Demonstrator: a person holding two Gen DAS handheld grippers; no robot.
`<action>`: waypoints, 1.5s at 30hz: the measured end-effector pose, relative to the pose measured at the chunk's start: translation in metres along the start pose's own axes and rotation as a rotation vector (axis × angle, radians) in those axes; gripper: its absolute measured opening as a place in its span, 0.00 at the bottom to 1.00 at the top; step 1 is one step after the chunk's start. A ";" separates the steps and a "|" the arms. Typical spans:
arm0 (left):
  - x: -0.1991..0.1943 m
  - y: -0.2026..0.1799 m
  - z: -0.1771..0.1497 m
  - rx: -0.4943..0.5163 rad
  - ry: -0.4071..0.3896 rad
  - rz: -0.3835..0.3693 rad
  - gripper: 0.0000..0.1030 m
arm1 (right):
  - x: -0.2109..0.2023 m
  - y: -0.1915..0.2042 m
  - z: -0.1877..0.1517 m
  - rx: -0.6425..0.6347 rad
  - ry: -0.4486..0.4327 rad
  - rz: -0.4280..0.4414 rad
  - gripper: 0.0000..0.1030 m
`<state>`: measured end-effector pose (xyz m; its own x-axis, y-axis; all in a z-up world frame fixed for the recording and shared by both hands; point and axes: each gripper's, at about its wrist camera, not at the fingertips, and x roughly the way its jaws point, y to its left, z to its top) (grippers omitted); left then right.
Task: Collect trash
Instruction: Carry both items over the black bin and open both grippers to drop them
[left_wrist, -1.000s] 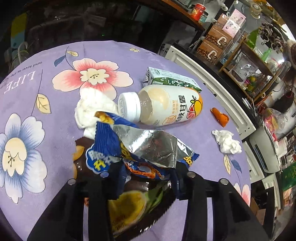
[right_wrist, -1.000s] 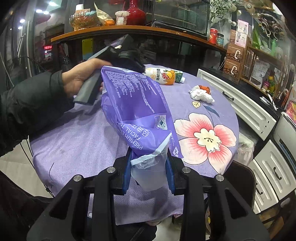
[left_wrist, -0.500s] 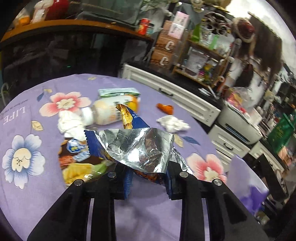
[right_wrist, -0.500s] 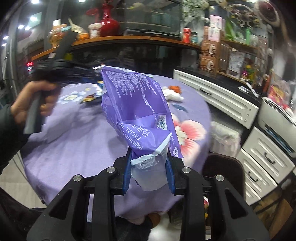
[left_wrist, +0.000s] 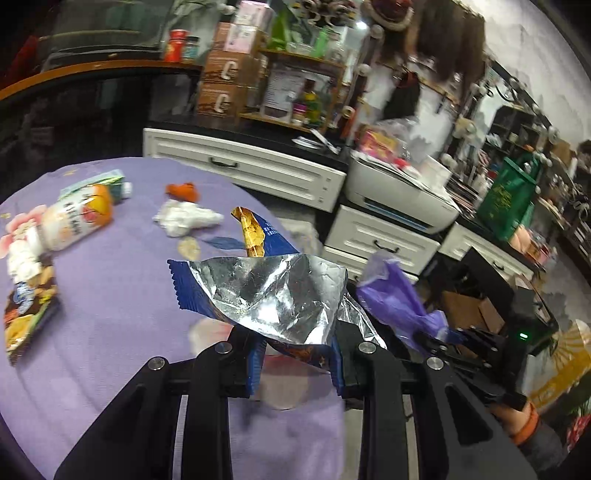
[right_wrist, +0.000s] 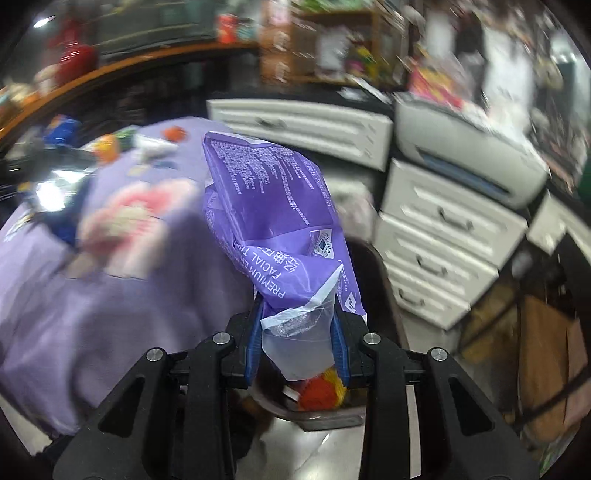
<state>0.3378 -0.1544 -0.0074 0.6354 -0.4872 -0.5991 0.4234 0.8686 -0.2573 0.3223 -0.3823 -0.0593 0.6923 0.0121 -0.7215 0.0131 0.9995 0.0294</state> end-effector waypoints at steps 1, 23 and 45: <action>0.007 -0.009 -0.001 0.014 0.009 -0.011 0.28 | 0.007 -0.006 -0.003 0.014 0.016 -0.009 0.31; 0.110 -0.114 -0.042 0.200 0.195 -0.081 0.28 | 0.095 -0.064 -0.080 0.199 0.177 -0.124 0.59; 0.248 -0.137 -0.102 0.335 0.454 0.095 0.28 | -0.022 -0.114 -0.100 0.276 0.026 -0.222 0.61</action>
<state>0.3715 -0.3850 -0.1974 0.3714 -0.2563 -0.8924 0.6062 0.7950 0.0239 0.2333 -0.4938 -0.1162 0.6324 -0.2005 -0.7482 0.3585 0.9320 0.0532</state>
